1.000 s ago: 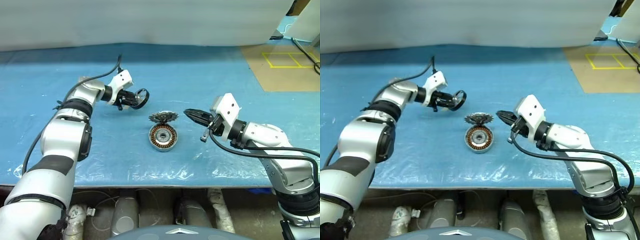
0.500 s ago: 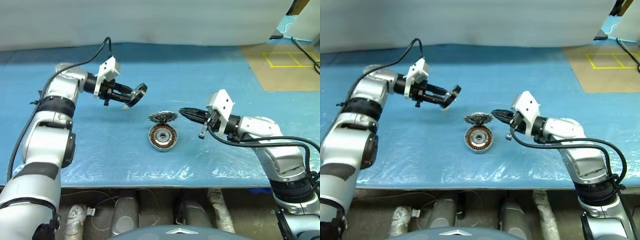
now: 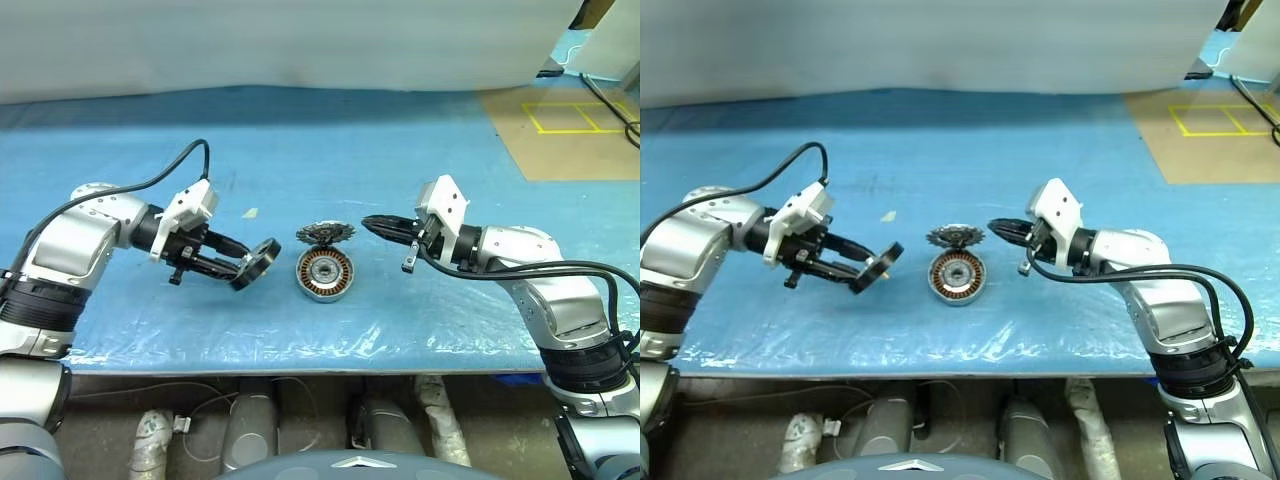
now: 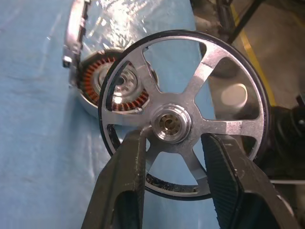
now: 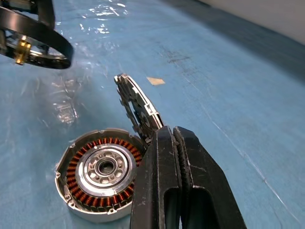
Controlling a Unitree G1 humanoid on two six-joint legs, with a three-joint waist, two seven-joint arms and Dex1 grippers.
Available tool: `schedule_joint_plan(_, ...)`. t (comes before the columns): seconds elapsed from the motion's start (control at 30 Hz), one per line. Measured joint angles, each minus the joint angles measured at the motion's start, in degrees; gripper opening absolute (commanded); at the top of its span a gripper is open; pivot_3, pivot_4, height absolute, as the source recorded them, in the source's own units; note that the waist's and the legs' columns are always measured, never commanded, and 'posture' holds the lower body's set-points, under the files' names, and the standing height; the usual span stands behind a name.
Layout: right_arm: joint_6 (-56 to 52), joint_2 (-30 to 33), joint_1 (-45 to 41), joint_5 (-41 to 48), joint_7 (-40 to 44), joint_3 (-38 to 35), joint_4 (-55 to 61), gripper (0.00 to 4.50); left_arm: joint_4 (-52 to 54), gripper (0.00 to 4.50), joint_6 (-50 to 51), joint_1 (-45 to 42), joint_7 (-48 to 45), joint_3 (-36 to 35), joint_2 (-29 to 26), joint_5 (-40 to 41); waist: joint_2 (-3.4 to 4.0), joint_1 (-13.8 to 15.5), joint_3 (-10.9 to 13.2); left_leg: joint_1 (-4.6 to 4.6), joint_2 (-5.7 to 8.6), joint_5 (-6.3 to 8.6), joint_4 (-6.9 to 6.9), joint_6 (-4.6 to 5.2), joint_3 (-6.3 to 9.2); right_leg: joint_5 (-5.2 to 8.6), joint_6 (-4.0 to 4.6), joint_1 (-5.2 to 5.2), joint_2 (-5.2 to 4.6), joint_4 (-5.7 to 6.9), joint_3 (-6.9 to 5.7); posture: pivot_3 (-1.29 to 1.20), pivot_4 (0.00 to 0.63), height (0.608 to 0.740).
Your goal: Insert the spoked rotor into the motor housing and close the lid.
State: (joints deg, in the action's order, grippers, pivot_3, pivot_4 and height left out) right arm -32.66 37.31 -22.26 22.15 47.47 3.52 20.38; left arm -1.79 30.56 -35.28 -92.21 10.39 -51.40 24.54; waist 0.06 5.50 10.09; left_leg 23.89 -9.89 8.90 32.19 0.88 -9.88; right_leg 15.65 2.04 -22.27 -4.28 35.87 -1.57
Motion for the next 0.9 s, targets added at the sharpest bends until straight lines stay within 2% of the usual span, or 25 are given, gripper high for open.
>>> schedule_joint_plan(0.07,0.4,0.0,-0.1,-0.1,0.0,0.0,-0.1,0.0,2.6,1.4,1.2,1.5,0.2,0.6,0.7,0.6,0.02,0.0,0.0,-0.02,0.02,0.0,0.0,0.0,-0.02,0.0,0.0,0.05,-0.01,-0.04,0.02,0.0,0.15,0.74)
schedule_joint_plan(0.2,0.5,-0.5,-0.3,-0.5,-0.7,0.0,-0.4,0.0,3.8,1.4,2.8,2.9,4.9,2.1,8.7,1.2,0.04,0.0,0.0,-0.02,0.04,-0.02,0.09,0.03,-0.03,-0.01,0.0,0.08,-0.02,0.0,0.02,0.0,0.15,0.74)
schedule_joint_plan(0.3,0.4,-0.6,-0.1,-0.7,-1.8,0.0,-0.3,0.0,4.1,1.4,4.3,3.0,8.6,3.3,12.8,0.9,0.05,-0.1,0.0,-0.06,0.01,-0.04,0.08,0.07,-0.02,-0.01,-0.01,0.07,0.01,0.07,0.04,0.0,0.15,0.74)
schedule_joint_plan(0.53,-0.4,-1.0,1.7,-0.7,-4.2,-0.1,2.0,0.0,-1.2,1.4,-3.0,2.7,18.8,3.6,20.7,-4.7,0.07,0.0,0.0,-0.06,0.02,-0.09,0.13,0.15,-0.01,-0.02,-0.03,0.09,0.02,0.09,0.06,0.0,0.15,0.74)
schedule_joint_plan(0.7,-0.7,-0.9,2.8,-0.7,-5.1,-0.1,2.9,0.0,-3.1,1.4,-6.4,1.3,21.3,4.4,20.8,-8.8,0.07,-0.1,0.0,-0.08,0.01,-0.09,0.14,0.15,-0.01,-0.02,-0.03,0.08,0.02,0.14,0.06,0.0,0.15,0.74)
schedule_joint_plan(0.9,-0.8,-0.9,3.0,-0.7,-5.9,-0.1,3.0,0.0,-3.6,1.4,-9.3,-0.6,20.0,7.6,19.2,-13.6,0.07,-0.1,0.0,-0.1,0.01,-0.11,0.17,0.18,-0.01,-0.02,-0.03,0.09,0.02,0.18,0.08,0.0,0.15,0.74)
